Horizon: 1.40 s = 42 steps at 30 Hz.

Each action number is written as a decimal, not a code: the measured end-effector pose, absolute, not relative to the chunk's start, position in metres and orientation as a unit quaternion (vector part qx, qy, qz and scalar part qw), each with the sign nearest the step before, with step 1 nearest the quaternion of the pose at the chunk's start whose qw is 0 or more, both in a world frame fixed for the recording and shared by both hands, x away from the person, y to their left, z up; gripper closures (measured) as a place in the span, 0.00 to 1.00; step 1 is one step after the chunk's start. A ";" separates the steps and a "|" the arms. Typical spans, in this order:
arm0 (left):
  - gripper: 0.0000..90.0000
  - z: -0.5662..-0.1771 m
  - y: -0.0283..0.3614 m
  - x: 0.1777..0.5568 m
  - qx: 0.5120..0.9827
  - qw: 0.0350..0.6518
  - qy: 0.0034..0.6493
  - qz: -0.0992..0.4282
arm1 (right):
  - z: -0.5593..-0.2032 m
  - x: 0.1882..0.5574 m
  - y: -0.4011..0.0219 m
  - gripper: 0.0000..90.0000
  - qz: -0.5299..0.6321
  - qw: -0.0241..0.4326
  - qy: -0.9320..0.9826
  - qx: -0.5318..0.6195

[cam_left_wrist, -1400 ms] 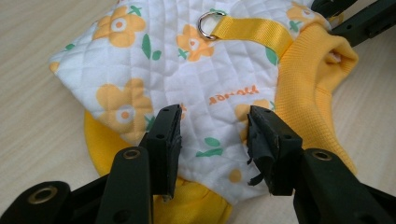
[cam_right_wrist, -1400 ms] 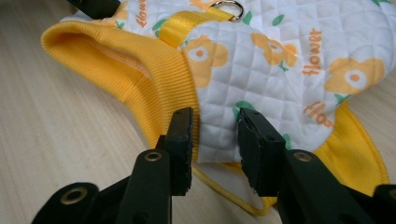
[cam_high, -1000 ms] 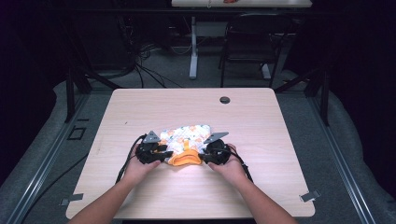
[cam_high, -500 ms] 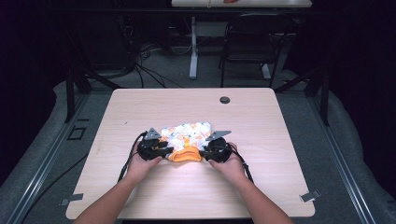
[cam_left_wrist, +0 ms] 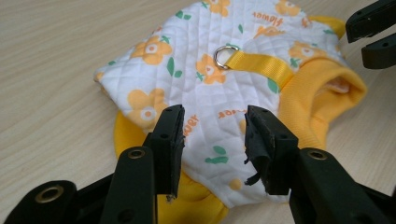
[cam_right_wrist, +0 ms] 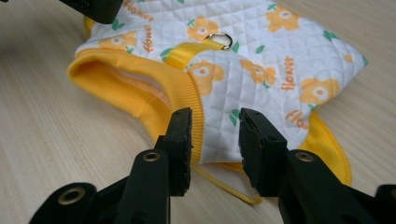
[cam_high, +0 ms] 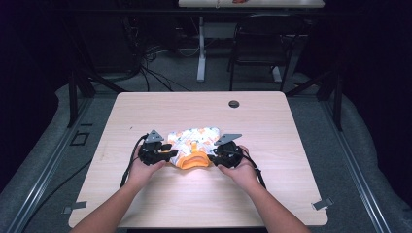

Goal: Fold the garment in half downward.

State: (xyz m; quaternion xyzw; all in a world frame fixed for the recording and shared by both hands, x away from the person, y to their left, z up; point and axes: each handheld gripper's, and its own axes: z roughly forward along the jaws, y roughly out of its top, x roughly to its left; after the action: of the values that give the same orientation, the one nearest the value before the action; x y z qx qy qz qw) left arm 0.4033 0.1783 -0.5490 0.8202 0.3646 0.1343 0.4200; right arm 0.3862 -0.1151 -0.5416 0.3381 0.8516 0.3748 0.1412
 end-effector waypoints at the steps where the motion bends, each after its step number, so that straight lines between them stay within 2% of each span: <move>1: 0.63 -0.547 0.180 0.402 0.818 0.423 0.366 0.134 | -0.540 0.385 -0.116 0.71 0.372 0.143 0.853 0.337; 15: 0.63 -0.534 0.204 0.364 0.825 0.424 0.344 0.142 | -0.523 0.353 -0.125 0.70 0.355 0.173 0.867 0.304; 22: 0.62 -0.534 0.214 0.345 0.823 0.432 0.346 0.129 | -0.522 0.336 -0.132 0.70 0.349 0.184 0.870 0.297; 34: 0.62 -0.551 0.228 0.323 0.820 0.428 0.365 0.109 | -0.535 0.304 -0.140 0.69 0.356 0.156 0.872 0.298; 42: 0.61 -0.566 0.226 0.316 0.825 0.421 0.364 0.097 | -0.552 0.300 -0.144 0.67 0.357 0.149 0.871 0.303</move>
State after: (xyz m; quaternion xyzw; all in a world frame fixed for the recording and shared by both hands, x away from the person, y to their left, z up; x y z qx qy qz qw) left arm 0.3157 0.2261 -0.5656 0.8252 0.3635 0.0968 0.4213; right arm 0.2996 -0.1441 -0.5518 0.3035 0.8710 0.3566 0.1490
